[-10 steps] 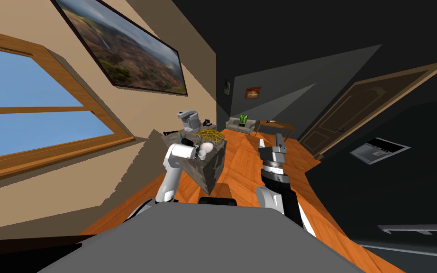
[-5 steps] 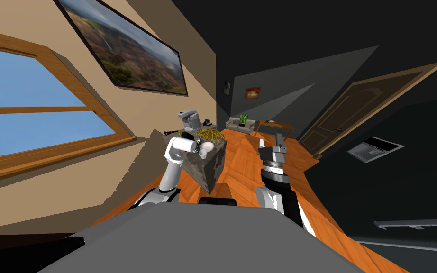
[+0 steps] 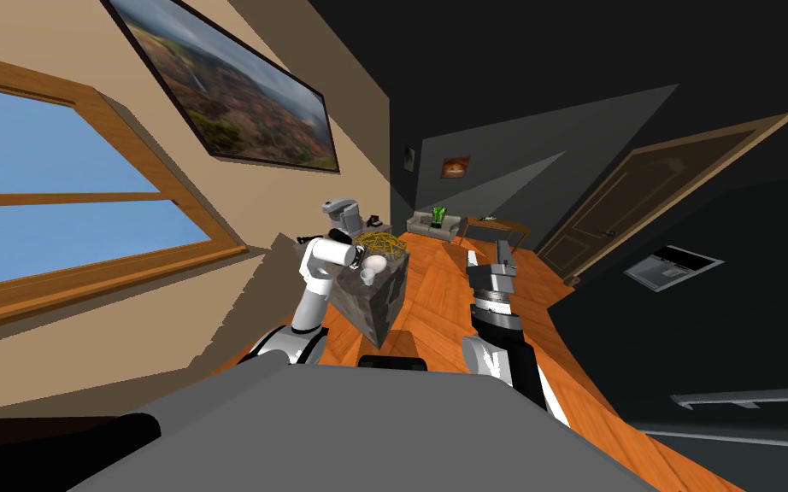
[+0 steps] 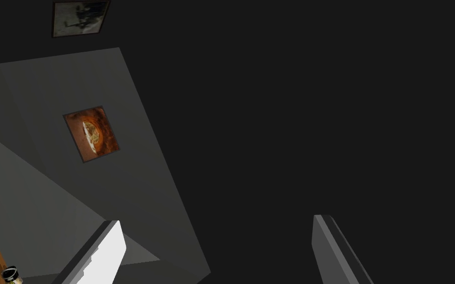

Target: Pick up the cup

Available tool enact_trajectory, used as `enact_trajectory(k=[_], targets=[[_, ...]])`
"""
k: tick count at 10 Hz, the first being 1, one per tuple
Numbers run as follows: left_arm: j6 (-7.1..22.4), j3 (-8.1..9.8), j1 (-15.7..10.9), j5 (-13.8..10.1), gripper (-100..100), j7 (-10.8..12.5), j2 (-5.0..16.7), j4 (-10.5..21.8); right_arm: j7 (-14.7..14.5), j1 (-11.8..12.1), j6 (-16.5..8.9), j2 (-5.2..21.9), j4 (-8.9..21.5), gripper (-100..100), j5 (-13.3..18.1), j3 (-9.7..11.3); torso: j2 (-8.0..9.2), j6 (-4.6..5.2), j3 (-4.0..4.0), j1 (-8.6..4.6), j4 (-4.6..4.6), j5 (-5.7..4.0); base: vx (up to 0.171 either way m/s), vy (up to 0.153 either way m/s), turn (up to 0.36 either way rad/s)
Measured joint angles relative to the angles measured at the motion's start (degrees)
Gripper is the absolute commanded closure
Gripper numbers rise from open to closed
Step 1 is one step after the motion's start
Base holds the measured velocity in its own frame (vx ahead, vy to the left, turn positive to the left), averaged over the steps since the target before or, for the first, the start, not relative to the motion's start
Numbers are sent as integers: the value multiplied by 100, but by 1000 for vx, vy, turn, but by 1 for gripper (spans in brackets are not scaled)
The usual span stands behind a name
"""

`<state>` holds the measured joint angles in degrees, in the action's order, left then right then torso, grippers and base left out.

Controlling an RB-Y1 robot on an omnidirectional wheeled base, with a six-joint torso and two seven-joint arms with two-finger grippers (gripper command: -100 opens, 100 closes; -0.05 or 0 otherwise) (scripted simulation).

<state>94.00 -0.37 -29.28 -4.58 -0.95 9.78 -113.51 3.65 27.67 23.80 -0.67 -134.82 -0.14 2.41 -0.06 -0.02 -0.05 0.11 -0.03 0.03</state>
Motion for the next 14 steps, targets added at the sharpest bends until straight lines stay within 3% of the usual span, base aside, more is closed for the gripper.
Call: enact_trajectory(k=[6, 14], targets=[[275, 30, -469, -22, -100, -157, -26, 652, 0, 1, 0, 0, 0, 0, 0, 0, -21, -1, -12, 7, -5, 2, 28, 43, 3], [1036, -118, -571, 276, -100, -231, -454, 1399, 0, 1, 0, 0, 0, 0, 0, 0, -24, -1, -14, 0, -6, 1, 50, 40, 5]])
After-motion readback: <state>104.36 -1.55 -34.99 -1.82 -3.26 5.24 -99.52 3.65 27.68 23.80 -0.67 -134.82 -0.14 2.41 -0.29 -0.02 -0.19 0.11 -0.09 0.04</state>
